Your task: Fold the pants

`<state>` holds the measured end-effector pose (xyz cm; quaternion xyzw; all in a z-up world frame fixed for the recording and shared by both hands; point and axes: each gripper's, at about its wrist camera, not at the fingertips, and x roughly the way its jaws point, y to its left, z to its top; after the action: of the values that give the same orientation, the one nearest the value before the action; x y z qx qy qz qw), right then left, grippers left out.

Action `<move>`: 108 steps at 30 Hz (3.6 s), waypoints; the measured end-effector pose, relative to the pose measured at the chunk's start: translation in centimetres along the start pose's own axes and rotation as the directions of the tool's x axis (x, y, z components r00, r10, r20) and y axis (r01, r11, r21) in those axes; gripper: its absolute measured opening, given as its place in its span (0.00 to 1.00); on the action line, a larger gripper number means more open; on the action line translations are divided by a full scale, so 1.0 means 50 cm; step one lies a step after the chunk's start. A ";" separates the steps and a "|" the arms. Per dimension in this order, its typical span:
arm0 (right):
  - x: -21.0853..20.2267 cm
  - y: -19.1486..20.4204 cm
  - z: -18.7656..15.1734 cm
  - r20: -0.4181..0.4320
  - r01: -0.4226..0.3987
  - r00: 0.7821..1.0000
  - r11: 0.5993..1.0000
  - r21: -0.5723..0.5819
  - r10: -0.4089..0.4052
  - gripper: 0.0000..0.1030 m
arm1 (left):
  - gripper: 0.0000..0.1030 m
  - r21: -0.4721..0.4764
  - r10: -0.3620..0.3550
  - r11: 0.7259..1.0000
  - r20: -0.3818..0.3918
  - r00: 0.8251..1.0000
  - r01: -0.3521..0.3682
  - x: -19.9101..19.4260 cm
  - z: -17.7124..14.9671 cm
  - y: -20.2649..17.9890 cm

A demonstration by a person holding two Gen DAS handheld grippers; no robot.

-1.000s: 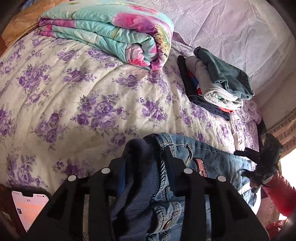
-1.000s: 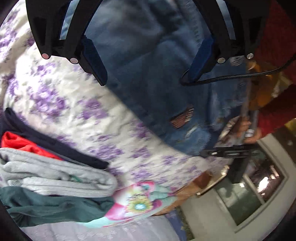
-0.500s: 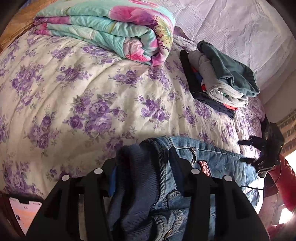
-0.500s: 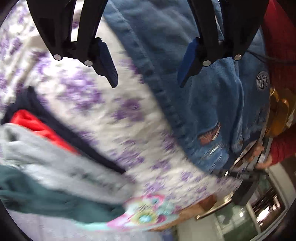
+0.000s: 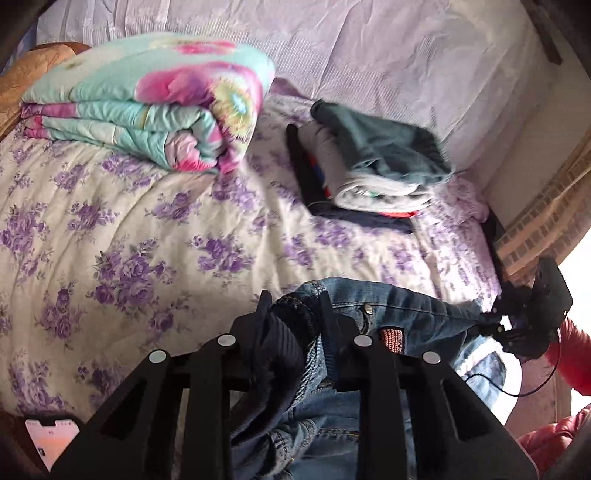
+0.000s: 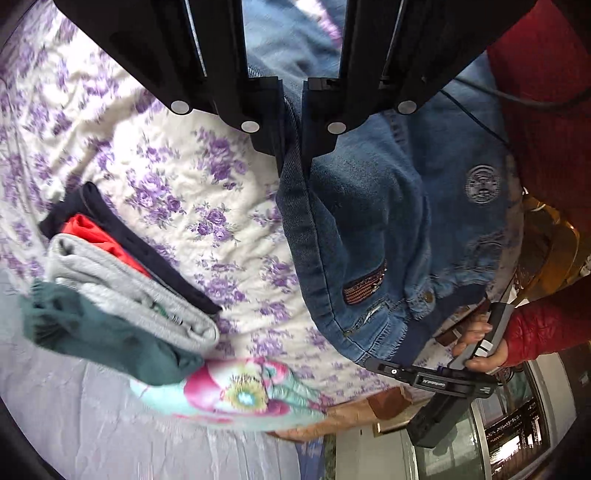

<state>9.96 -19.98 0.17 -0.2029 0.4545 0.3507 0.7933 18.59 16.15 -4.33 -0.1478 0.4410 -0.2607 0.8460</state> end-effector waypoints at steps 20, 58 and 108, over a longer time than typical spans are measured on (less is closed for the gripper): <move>-0.017 0.300 -0.223 -0.068 -0.103 0.990 0.965 0.241 0.123 0.14 | 0.44 -0.177 -0.053 0.984 -0.071 0.996 0.039 -0.211 -0.332 0.003; -0.043 0.166 -0.251 -0.038 0.298 0.919 0.625 0.721 -0.393 0.73 | 0.76 0.104 0.237 0.970 -0.207 0.949 -0.220 -0.096 -0.368 -0.114; -0.237 0.202 -0.591 -0.165 0.388 0.759 0.234 0.892 -0.630 0.54 | 0.96 0.262 0.381 0.905 -0.146 0.913 -0.336 -0.034 -0.395 -0.168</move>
<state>-18.66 -36.55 -4.56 0.1506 0.3797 -0.2027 0.8900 -1.10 9.85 -10.39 0.0615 0.5075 -0.1625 0.8439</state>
